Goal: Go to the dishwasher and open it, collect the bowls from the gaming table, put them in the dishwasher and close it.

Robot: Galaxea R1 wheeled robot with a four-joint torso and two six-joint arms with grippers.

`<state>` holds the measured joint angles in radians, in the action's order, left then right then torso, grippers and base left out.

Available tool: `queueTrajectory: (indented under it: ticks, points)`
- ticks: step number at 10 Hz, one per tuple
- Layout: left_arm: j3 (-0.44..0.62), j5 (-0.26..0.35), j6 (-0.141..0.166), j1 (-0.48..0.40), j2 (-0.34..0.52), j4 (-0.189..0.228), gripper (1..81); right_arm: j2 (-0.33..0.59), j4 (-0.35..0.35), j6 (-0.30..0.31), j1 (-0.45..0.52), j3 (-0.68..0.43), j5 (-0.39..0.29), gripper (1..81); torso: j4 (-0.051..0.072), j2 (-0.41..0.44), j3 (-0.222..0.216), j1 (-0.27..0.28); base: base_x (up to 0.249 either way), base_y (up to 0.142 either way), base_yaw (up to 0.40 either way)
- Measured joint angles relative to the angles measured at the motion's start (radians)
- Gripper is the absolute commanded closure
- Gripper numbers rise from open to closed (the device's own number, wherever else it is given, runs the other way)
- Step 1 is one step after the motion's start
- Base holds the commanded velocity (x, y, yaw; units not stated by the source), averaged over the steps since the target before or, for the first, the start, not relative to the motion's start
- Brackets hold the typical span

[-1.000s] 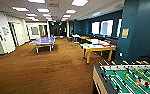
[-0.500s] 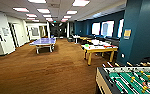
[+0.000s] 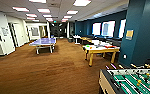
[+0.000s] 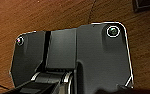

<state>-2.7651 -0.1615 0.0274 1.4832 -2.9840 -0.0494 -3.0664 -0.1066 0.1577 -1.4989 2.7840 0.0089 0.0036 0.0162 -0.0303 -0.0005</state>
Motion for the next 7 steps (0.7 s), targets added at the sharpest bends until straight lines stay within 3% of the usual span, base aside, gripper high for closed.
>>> queueTrajectory:
  ticks: [7]
  points:
    - [0.000,0.000,0.000,0.000,0.001,0.000,1.0,-0.002,0.000,0.000,0.000,-0.001,0.001,1.0,0.000,0.000,0.000,0.000,0.187,0.079,0.000]
